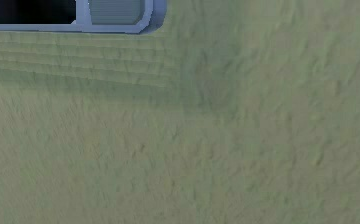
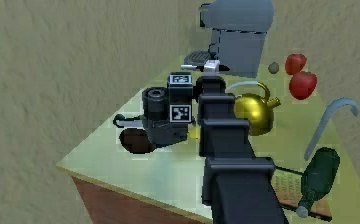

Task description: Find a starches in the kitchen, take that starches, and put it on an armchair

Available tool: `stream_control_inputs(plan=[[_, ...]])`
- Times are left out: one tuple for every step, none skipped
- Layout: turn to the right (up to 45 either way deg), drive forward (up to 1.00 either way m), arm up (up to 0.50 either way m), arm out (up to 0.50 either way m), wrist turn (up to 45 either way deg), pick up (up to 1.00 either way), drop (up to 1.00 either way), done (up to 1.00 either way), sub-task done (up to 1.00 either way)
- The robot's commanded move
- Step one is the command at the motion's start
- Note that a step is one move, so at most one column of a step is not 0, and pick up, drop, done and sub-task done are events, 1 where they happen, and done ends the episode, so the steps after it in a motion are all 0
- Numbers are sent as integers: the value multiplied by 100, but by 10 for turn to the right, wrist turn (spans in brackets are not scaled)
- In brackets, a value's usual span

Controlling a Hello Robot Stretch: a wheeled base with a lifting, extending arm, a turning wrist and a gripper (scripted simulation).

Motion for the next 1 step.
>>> stream_control_inputs(plan=[[0,0,-12,0,0,0,0,0,0]])
